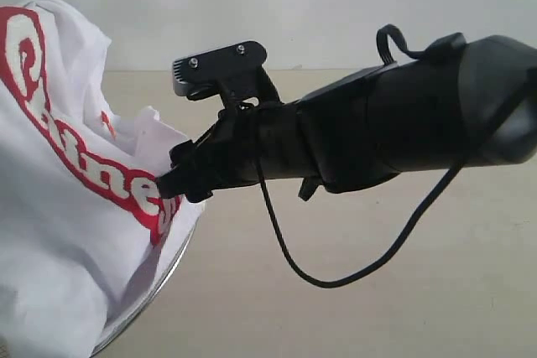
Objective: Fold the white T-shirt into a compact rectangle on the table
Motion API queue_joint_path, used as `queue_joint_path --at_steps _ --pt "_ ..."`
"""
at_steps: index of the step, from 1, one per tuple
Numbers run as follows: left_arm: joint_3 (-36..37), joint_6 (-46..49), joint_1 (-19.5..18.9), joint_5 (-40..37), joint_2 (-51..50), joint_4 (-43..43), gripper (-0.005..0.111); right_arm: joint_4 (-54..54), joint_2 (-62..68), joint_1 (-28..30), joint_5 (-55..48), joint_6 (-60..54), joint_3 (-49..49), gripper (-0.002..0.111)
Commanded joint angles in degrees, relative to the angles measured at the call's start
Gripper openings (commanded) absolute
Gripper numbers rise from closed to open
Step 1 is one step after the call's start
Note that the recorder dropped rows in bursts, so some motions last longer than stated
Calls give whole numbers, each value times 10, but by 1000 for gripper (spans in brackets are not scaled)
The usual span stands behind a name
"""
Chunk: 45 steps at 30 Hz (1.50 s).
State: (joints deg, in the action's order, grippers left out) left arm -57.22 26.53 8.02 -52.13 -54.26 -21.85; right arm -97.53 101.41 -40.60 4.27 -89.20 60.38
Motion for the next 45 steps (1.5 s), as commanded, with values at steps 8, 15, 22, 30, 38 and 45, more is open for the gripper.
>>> queue_joint_path --at_steps 8,15,22,30,38,45 --pt "-8 -4 -1 0 5 0 4 4 7 9 -30 -34 73 62" --pt "-8 -4 -1 0 5 0 4 4 55 68 -157 17 104 62" --pt "-8 -4 -1 0 5 0 4 9 73 114 -271 29 110 62" --pt "-8 -4 -1 2 5 -1 4 25 96 114 -277 23 112 62" --pt "-8 -4 -1 0 5 -1 4 24 112 114 -273 21 112 62" --pt "-8 -4 -1 2 5 -1 4 30 112 114 -315 25 112 0"
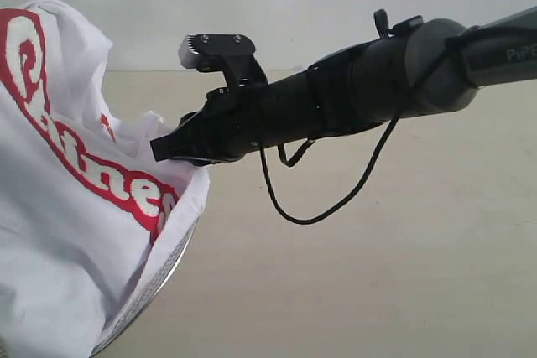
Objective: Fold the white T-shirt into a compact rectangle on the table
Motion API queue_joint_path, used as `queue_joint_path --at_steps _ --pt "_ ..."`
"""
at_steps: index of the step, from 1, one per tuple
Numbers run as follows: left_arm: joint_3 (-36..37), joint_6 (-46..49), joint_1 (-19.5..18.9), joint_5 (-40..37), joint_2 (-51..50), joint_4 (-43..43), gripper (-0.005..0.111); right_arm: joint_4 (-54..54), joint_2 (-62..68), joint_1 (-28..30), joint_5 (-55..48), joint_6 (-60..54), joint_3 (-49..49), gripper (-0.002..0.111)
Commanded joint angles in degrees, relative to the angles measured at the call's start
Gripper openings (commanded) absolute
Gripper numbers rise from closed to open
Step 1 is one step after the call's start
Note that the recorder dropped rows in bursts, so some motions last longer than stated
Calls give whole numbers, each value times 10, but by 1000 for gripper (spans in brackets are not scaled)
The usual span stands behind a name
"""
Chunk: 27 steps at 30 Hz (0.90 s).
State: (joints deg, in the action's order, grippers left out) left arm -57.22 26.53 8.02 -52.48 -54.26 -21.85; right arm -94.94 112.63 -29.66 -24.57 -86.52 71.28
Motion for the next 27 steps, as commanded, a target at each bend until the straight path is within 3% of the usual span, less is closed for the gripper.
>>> queue_joint_path --at_steps 1,7,27 --pt "-8 -4 -1 6 5 -1 4 4 -1 5 -30 4 3 0" --pt "-8 -4 -1 4 5 -1 4 4 -18 5 -41 71 3 0" --pt "-14 30 -1 86 5 -2 4 -2 -112 5 -91 86 3 0"
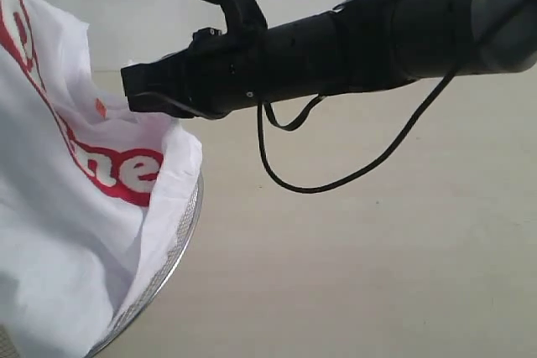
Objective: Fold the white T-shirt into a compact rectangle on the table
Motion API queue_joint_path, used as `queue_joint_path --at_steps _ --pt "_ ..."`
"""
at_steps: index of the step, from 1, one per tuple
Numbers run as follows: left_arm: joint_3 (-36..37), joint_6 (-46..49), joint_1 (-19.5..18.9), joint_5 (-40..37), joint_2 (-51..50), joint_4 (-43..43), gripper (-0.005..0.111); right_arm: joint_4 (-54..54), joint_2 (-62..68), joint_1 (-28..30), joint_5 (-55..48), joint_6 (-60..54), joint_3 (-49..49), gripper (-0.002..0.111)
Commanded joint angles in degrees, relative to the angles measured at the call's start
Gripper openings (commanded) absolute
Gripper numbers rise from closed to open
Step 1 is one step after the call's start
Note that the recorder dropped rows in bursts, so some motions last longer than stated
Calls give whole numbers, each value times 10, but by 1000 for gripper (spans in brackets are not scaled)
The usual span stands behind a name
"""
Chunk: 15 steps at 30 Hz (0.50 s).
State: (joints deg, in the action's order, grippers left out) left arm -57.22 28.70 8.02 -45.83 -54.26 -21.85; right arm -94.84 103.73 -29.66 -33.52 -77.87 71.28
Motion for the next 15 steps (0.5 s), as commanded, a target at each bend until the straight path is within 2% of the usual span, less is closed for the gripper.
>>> queue_joint_path --at_steps 1,10,15 --pt "-17 9 -1 19 5 -2 4 -4 -27 5 1 0 3 0" --pt "-66 12 -1 8 5 -2 4 17 -91 5 4 12 3 0" --pt "-81 12 -1 6 5 -3 4 107 -130 5 27 74 3 0"
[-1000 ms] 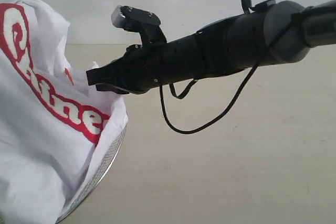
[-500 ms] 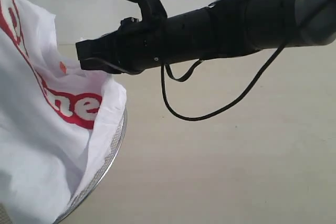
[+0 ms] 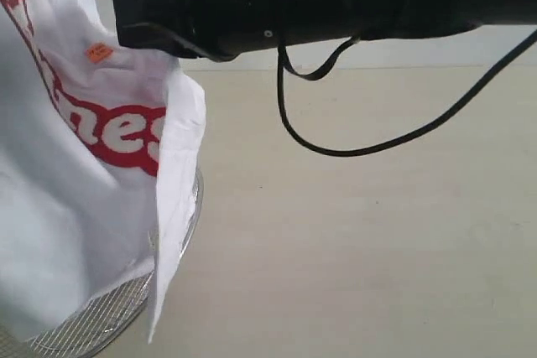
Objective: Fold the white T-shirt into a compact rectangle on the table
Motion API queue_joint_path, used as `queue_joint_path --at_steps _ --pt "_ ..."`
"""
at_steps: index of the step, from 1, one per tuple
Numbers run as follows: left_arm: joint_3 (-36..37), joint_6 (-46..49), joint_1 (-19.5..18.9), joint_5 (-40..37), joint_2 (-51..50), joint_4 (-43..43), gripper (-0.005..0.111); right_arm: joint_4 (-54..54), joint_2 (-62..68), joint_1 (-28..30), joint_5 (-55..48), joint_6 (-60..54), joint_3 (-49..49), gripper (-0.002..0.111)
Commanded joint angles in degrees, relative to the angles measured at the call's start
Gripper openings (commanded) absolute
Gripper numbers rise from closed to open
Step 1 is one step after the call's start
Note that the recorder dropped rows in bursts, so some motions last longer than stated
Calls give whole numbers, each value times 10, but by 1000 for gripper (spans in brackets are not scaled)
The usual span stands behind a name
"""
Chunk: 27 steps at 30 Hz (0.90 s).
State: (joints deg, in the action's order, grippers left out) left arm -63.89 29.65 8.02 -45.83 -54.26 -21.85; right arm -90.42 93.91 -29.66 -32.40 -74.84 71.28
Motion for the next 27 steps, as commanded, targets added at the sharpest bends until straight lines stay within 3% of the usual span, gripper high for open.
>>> queue_joint_path --at_steps 1,7,16,27 --pt "-15 3 -1 6 5 -10 4 74 -40 5 19 51 3 0" --pt "-15 48 -1 13 5 -77 4 95 -79 5 19 75 3 0" --pt "-65 48 -1 -8 6 -97 4 158 -114 5 20 133 3 0" --pt "-68 74 -1 -5 6 -153 4 158 -114 5 26 180 3 0"
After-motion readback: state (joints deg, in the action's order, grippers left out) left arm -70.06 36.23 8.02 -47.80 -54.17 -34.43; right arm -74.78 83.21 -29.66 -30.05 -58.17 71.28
